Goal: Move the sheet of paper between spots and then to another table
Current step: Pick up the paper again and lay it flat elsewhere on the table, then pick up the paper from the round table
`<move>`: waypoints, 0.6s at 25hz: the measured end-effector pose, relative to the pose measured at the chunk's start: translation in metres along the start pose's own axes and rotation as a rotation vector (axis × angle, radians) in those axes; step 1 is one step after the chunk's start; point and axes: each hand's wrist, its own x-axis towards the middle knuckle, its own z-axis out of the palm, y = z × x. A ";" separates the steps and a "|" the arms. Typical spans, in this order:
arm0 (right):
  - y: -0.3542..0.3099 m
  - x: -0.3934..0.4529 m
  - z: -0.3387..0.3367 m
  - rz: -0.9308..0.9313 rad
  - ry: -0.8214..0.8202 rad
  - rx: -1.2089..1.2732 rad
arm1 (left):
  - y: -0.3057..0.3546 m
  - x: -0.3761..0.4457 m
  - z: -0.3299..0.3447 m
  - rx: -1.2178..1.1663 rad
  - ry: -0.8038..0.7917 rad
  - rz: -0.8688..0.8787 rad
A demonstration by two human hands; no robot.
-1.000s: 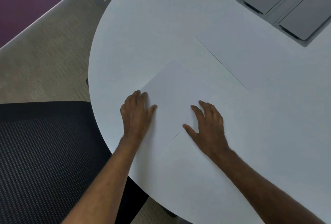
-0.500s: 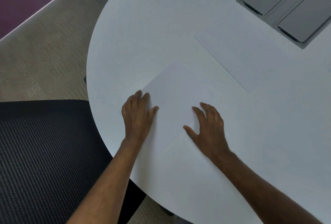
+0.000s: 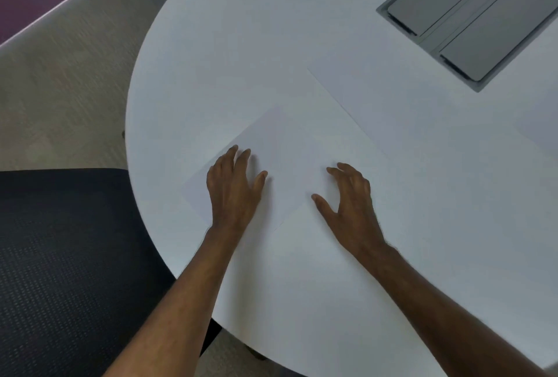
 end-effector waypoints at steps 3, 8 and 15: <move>0.021 0.021 -0.042 0.045 0.041 0.002 | 0.050 0.010 0.014 -0.075 -0.025 0.012; 0.060 0.072 -0.114 0.073 0.080 -0.039 | 0.134 0.036 0.044 -0.141 -0.044 0.031; 0.107 0.161 -0.178 0.118 0.116 -0.070 | 0.217 0.073 0.090 -0.173 -0.008 0.000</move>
